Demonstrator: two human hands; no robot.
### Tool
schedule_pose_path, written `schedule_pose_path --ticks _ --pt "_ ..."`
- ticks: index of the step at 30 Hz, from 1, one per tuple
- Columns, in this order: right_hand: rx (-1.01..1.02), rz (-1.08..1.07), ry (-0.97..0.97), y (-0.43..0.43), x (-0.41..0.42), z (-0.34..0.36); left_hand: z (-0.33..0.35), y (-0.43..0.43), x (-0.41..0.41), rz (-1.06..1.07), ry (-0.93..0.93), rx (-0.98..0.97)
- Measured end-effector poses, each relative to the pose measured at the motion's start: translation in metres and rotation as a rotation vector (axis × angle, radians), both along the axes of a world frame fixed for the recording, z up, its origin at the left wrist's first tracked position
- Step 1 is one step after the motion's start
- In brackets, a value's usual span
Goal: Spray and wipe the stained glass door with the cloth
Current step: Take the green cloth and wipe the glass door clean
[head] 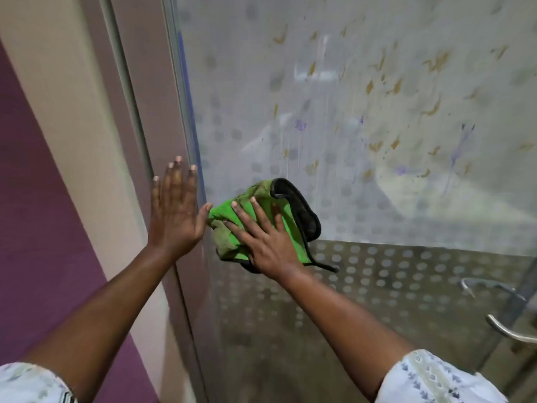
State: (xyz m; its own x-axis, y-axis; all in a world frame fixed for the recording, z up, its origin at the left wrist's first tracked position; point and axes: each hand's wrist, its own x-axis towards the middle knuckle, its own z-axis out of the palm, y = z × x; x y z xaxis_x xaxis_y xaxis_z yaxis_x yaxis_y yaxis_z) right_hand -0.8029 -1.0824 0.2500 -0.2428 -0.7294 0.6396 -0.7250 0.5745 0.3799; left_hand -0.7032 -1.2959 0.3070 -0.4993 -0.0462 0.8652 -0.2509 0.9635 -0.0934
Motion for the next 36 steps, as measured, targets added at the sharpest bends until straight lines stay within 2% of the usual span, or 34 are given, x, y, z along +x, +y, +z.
schedule_pose_path --ticks 3,8,11,16,22,27,30,34,36 --pt "-0.052 -0.035 0.067 0.037 -0.015 0.008 0.009 -0.001 -0.009 -0.034 0.019 -0.001" --pt "-0.165 -0.219 0.209 0.127 -0.041 0.006 0.02 0.017 -0.031 -0.093 0.043 -0.056" --pt "-0.268 -0.335 0.227 0.187 -0.052 -0.004 0.021 0.039 -0.044 -0.139 0.031 -0.098" --pt "-0.455 -0.528 0.104 0.279 -0.056 -0.006 0.022 0.08 -0.066 -0.227 0.042 -0.155" --pt "-0.721 -0.706 -0.187 0.347 -0.055 0.013 0.016 0.099 -0.084 -0.232 0.064 -0.166" --pt "-0.919 -0.776 -0.271 0.386 -0.068 0.055 0.013 0.102 -0.091 -0.186 0.073 -0.174" --pt "-0.996 -0.751 -0.227 0.392 -0.079 0.089 0.012 0.104 -0.092 -0.149 0.083 -0.184" --pt "-1.18 -0.636 -0.227 0.359 -0.084 0.128 0.013 0.11 -0.093 -0.142 0.102 -0.179" --pt "-1.153 -0.616 -0.203 0.329 -0.082 0.132 0.013 0.112 -0.093 -0.145 0.11 -0.169"
